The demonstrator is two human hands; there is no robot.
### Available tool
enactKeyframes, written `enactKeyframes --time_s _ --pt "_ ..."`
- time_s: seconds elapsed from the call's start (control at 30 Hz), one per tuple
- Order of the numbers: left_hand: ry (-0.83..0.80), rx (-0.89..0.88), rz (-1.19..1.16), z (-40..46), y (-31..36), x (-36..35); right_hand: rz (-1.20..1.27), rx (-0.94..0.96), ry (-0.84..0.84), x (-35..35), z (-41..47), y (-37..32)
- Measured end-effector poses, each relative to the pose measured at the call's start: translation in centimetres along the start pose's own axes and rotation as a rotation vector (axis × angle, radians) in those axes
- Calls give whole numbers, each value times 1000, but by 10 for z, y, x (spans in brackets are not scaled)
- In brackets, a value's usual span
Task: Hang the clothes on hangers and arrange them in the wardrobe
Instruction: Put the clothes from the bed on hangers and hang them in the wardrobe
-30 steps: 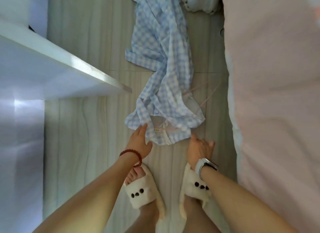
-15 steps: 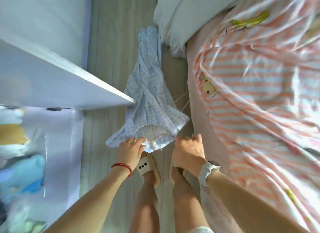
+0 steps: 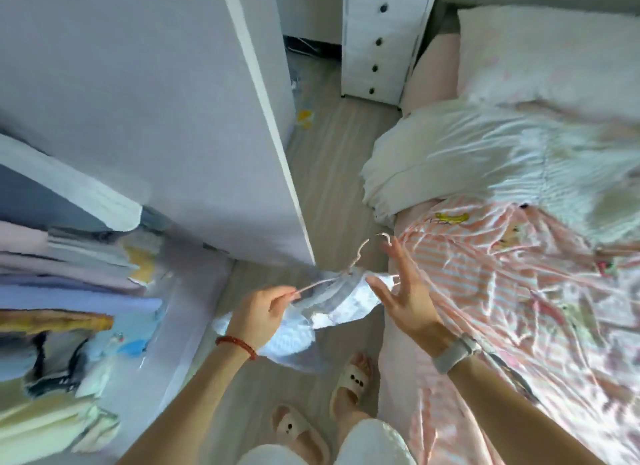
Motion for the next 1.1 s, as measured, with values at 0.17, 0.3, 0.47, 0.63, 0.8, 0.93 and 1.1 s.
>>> enactKeyframes --time_s 0.17,0.3,0.47,0.63,0.8,0.93,1.1 --pt "65 6 -116 -30 27 87 66 168 -111 -15 6 -89" --pt "172 -29 -104 -73 39 142 110 276 -141 -55 -7 -158" --pt "265 -71 -114 -130 45 203 20 564 66 -92 -37 -228" --pt "635 -56 -149 -186 31 261 -173 763 27 -120 -60 -279" --pt "765 -131 -247 -219 38 291 -25 786 -92 -155 -85 -326" --pt "808 -179 -31 -252 28 316 55 870 -151 -177 -102 -375" --pt "839 -49 98 -285 -4 335 179 883 -242 -211 -122 -412"
Point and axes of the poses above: each hand's wrist, its own z-axis towards the middle knuckle, its own x-axis out of the back of the hand, y = z × x, the point moved 3 cm from there along z, towards the middle knuckle, and after that the axes turned 1 degree about x, right-handed, at the moved point
